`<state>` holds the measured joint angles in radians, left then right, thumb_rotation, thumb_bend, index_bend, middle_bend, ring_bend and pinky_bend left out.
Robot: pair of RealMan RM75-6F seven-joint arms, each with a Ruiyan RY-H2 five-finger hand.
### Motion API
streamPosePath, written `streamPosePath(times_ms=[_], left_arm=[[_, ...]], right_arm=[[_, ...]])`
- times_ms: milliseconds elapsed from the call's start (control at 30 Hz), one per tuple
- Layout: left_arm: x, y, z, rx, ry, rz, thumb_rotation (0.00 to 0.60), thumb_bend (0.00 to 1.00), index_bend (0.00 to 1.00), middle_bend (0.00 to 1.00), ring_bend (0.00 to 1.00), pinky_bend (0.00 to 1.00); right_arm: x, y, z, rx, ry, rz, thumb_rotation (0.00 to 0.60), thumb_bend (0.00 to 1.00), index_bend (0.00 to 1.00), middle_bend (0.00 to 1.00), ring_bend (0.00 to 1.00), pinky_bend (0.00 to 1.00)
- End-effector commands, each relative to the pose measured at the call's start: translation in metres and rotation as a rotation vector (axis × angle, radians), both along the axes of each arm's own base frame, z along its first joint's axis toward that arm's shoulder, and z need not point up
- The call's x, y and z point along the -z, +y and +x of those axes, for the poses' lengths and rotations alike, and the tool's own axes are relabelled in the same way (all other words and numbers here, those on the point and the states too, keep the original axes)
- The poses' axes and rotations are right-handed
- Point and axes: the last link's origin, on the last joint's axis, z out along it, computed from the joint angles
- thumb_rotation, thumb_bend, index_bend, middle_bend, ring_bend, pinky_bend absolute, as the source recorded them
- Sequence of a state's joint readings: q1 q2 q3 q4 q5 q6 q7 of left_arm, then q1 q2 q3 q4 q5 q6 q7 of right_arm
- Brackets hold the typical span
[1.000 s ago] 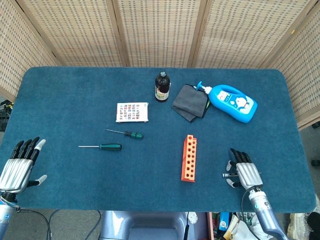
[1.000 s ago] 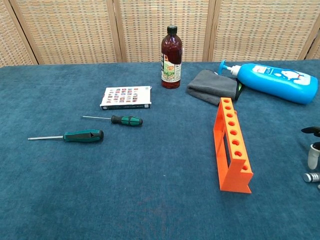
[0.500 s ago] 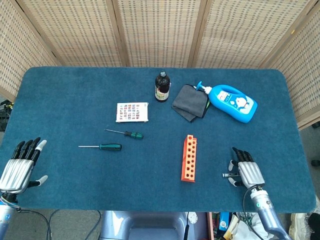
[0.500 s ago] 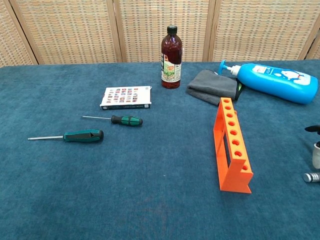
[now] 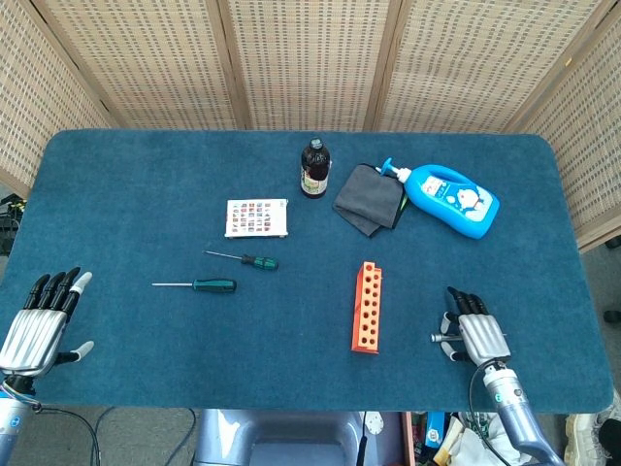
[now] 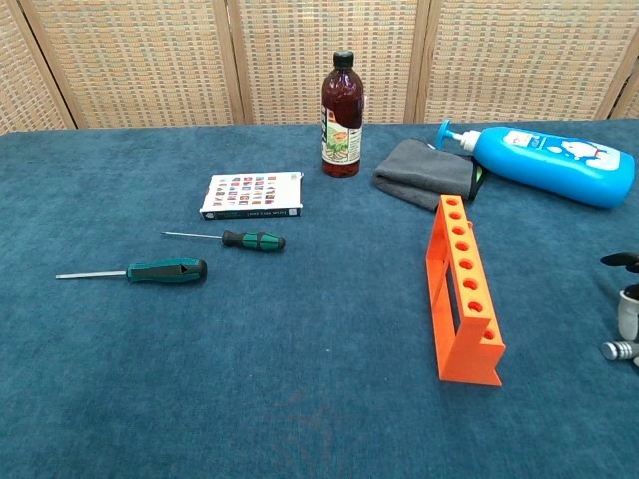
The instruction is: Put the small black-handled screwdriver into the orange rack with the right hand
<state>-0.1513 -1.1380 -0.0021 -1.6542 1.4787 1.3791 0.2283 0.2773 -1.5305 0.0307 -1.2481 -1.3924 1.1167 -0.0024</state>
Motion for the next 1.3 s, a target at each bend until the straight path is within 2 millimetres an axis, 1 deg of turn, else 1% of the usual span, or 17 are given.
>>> streamPosePath(times_ms=[33,533,867,1067,1300], left_arm=[[0.000,0.000,0.000,-0.001,0.000,-0.001,0.600,0.00,0.00,0.00,0.00,0.00],[0.000,0.000,0.000,0.001,-0.005,0.004,0.600,0.00,0.00,0.00,0.00,0.00],[-0.001,0.000,0.000,0.001,-0.008,0.006,0.600,0.00,0.00,0.00,0.00,0.00],[-0.001,0.000,0.000,0.001,-0.011,0.009,0.600,0.00,0.00,0.00,0.00,0.00],[-0.002,0.000,0.000,0.000,-0.014,0.010,0.600,0.00,0.00,0.00,0.00,0.00]], right_arm=[[0.000,0.000,0.000,0.000,0.000,0.002,0.600,0.30,0.53,0.00,0.00,0.00],[0.004,0.001,0.000,0.003,0.015,0.032,0.600,0.30,0.54,0.00,0.00,0.00],[0.002,0.000,0.002,0.001,0.010,0.025,0.600,0.30,0.58,0.01,0.00,0.00],[-0.013,-0.005,0.014,-0.032,-0.049,-0.032,0.600,0.30,0.60,0.03,0.00,0.00],[-0.044,-0.017,0.038,-0.083,-0.146,-0.118,0.600,0.30,0.61,0.03,0.00,0.00]])
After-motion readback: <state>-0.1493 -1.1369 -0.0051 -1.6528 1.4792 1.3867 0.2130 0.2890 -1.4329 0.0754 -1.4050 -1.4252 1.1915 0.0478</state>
